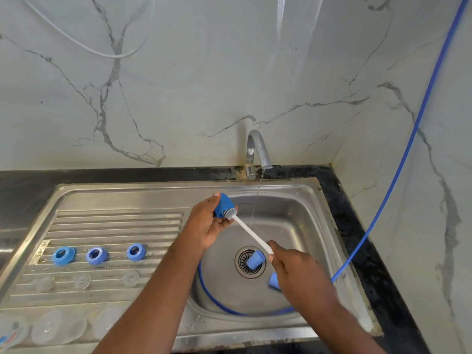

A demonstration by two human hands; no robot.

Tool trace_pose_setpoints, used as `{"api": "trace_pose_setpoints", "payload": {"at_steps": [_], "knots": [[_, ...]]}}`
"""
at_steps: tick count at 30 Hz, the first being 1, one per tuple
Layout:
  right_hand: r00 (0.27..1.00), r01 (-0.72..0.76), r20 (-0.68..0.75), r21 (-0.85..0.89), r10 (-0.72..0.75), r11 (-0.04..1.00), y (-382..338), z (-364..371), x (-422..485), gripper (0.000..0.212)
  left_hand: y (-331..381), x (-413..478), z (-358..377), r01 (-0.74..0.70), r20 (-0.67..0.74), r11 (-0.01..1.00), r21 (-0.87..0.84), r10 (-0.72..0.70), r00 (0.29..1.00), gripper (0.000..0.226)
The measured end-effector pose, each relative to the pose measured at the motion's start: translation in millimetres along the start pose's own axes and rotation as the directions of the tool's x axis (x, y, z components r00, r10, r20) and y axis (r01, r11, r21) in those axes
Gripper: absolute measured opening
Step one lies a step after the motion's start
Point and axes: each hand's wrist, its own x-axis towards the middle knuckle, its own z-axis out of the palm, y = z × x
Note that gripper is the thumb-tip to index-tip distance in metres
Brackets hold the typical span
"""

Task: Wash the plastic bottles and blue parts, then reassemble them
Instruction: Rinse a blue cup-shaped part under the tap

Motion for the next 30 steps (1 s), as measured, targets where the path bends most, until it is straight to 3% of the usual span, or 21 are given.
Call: {"api": "trace_pose_setpoints", "payload": {"at_steps": [2, 4, 5, 6, 7, 8, 9, 10, 11, 12, 13, 15, 17, 19, 20, 21, 23, 25, 27, 29, 30], "knots": [[0.999, 0.036, 0.025, -0.127, -0.033, 0.991, -4.0, 4.2, -1.9, 0.033, -0.5, -2.8, 2.2, 0.066, -0.004, 0.995, -0.069, -0.067, 0.998, 0.034], [0.989, 0.006, 0.142, 0.176, -0.032, 0.984, -6.7, 6.6, 0.6, 0.025, -0.4, -5.3, 7.9, 0.065, 0.011, 0.990, -0.122, -0.065, 0.998, 0.035], [0.973, -0.110, 0.230, 0.444, 0.006, 0.889, -8.1, 4.9, 0.3, 0.025, -2.2, -3.7, 8.2, 0.053, 0.016, 0.990, -0.132, -0.052, 0.999, 0.037], [0.935, -0.280, 0.350, 0.650, 0.049, 0.706, -6.8, 3.0, 1.2, 0.026, -4.1, -2.4, 7.1, 0.038, 0.023, 0.990, -0.134, -0.035, 0.999, 0.038], [0.889, -0.409, 0.457, 0.753, 0.038, 0.516, -5.7, -1.2, 0.4, 0.026, -4.8, -3.0, 6.0, 0.025, 0.032, 0.991, -0.130, -0.021, 0.999, 0.036], [0.866, -0.460, 0.501, 0.784, 0.014, 0.417, -2.7, -4.3, 0.2, 0.026, -5.2, -3.8, 5.9, 0.015, 0.045, 0.991, -0.130, -0.009, 0.999, 0.035], [0.871, -0.450, 0.491, 0.794, 0.005, 0.408, -0.9, -7.0, 0.1, 0.026, -6.2, -3.5, 5.5, 0.012, 0.052, 0.991, -0.130, -0.005, 0.999, 0.037], [0.903, -0.385, 0.428, 0.785, 0.024, 0.485, -1.1, -7.0, 0.5, 0.026, -7.8, -4.2, 6.8, 0.020, 0.052, 0.992, -0.121, -0.014, 0.999, 0.043], [0.947, -0.273, 0.316, 0.692, 0.059, 0.668, -0.8, -4.7, 1.7, 0.025, -8.8, -5.4, 8.5, 0.026, 0.027, 0.995, -0.098, -0.024, 0.999, 0.047], [0.982, -0.137, 0.181, 0.479, 0.055, 0.867, 0.2, -1.3, 2.8, 0.026, -9.9, -5.1, 9.7, 0.019, -0.023, 0.997, -0.073, -0.021, 1.000, 0.048], [0.996, -0.039, 0.088, 0.216, 0.020, 0.976, 0.3, 0.6, 1.5, 0.032, -11.3, -3.0, 9.2, 0.004, -0.063, 0.999, -0.044, -0.007, 0.998, 0.046], [1.000, 0.009, -0.026, -0.118, -0.013, 0.993, 2.8, 5.3, -2.4, 0.043, -14.2, 2.2, 4.7, -0.006, -0.069, 0.999, 0.041, 0.009, 0.998, 0.045], [1.000, 0.026, 0.001, -0.183, -0.026, 0.983, 2.8, 12.8, -3.5, 0.042, -15.6, 6.2, -0.6, 0.021, -0.054, 0.998, 0.058, -0.017, 0.998, 0.043], [0.993, 0.050, 0.103, -0.004, -0.049, 0.999, 0.9, 12.2, -2.3, 0.034, -14.1, 5.3, -0.2, 0.074, -0.044, 0.997, -0.034, -0.075, 0.996, 0.041], [0.985, 0.020, 0.165, 0.215, -0.056, 0.976, 1.1, 12.9, -2.9, 0.031, -12.9, 2.9, 1.2, 0.082, -0.028, 0.993, -0.089, -0.085, 0.996, 0.041], [0.964, -0.120, 0.265, 0.494, -0.018, 0.861, -0.7, 11.6, -4.3, 0.028, -12.2, 1.1, 2.4, 0.071, -0.003, 0.990, -0.121, -0.072, 0.997, 0.041], [0.878, -0.439, 0.478, 0.785, 0.022, 0.437, 0.8, 3.8, -5.7, 0.024, -10.8, -1.5, 3.8, 0.038, 0.032, 0.990, -0.139, -0.034, 0.999, 0.039], [0.870, -0.463, 0.493, 0.819, -0.003, 0.340, 4.8, -2.4, -3.6, 0.024, -5.5, -3.4, 7.1, 0.035, 0.056, 0.990, -0.138, -0.027, 0.998, 0.039], [0.950, -0.272, 0.310, 0.769, 0.035, 0.579, 5.9, 0.6, 0.3, 0.022, -2.0, -3.7, 13.3, 0.018, 0.004, 0.996, -0.088, -0.017, 1.000, 0.039], [0.995, -0.022, 0.096, 0.410, -0.019, 0.912, 6.2, 7.2, 2.5, 0.020, -3.1, -2.7, 15.4, -0.028, -0.093, 0.999, 0.018, 0.029, 0.995, 0.032], [0.997, 0.031, 0.056, 0.238, -0.045, 0.971, 6.7, 11.4, 2.5, 0.019, -4.7, -0.4, 13.2, -0.032, -0.103, 0.999, 0.043, 0.037, 0.994, 0.030]]}}
